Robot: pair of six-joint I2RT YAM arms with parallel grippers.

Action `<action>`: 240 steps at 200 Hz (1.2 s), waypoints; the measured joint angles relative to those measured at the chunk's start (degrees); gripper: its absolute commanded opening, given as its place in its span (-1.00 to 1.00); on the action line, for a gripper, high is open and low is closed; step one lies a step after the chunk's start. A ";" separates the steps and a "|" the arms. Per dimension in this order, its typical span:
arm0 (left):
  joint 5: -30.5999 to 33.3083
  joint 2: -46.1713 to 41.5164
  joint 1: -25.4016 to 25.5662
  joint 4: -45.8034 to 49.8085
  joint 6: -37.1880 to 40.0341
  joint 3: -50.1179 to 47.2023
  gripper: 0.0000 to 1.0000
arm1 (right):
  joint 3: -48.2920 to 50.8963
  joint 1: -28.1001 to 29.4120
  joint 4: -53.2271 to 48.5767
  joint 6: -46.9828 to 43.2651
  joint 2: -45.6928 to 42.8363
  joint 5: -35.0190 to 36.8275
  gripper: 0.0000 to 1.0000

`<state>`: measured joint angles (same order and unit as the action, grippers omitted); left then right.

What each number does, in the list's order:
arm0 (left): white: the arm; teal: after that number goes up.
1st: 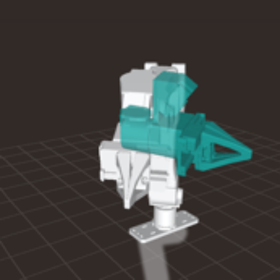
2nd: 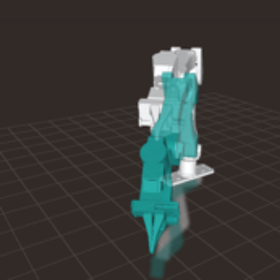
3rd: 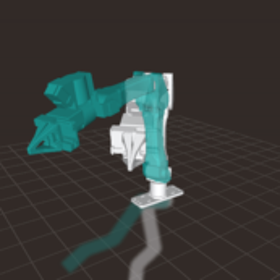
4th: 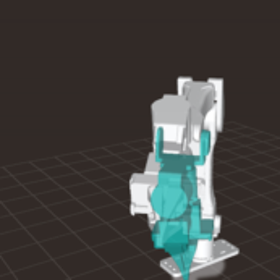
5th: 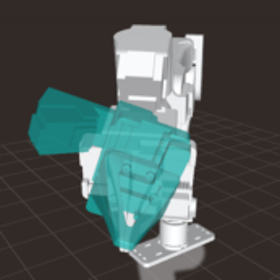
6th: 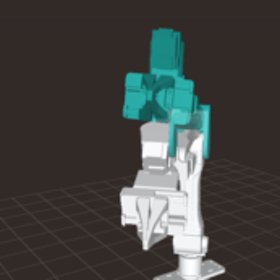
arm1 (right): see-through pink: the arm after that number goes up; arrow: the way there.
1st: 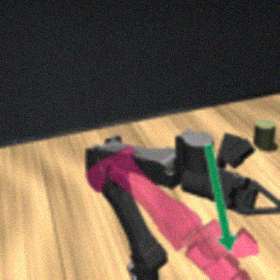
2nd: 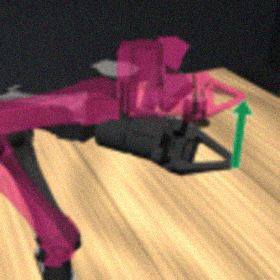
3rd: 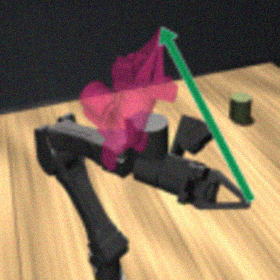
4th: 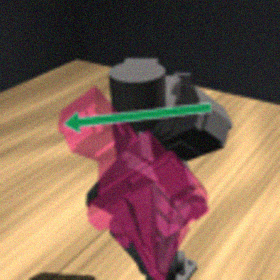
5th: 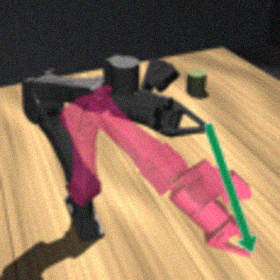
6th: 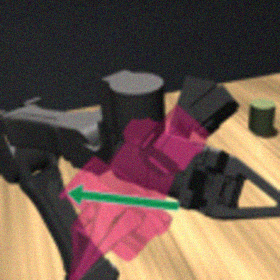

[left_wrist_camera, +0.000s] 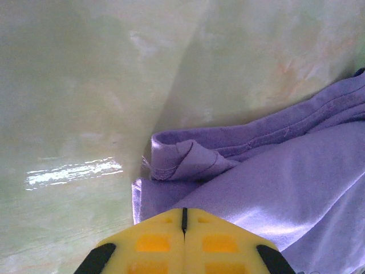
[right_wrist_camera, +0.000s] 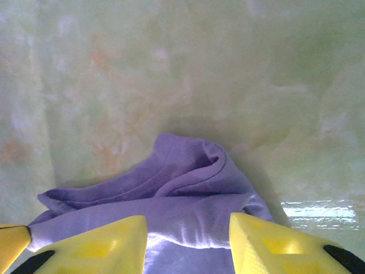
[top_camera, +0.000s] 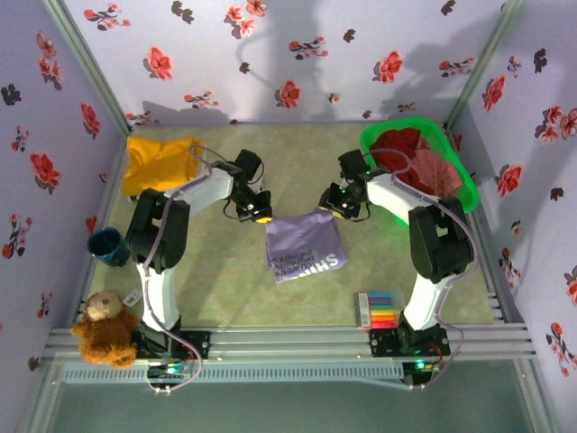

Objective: Fold and stack the t-shirts

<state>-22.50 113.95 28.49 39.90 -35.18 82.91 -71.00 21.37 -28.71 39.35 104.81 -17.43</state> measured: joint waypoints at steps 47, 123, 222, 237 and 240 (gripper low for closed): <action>0.02 0.22 0.00 -0.02 0.61 0.04 -0.82 | 0.79 -0.76 -0.33 -0.85 0.02 1.44 0.02; 2.23 0.50 0.00 1.14 1.66 1.70 -0.56 | 7.61 0.20 0.96 -0.17 -6.01 0.98 -0.67; 6.10 -11.17 2.25 -0.24 -0.61 0.26 -0.30 | 1.18 -0.94 13.11 4.90 7.48 -0.90 -0.75; 6.08 -11.13 5.22 -1.62 -2.14 -0.20 -0.29 | 0.55 -1.16 14.03 5.86 8.15 -0.81 -0.69; 6.05 -11.10 5.75 -1.88 -2.32 -0.46 -0.29 | 0.55 -1.18 14.16 5.99 8.17 -0.81 -0.67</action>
<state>-16.45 102.85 34.24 38.02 -37.50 82.46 -70.46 20.18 -14.55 45.34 112.99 -18.24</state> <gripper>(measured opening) 0.353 0.139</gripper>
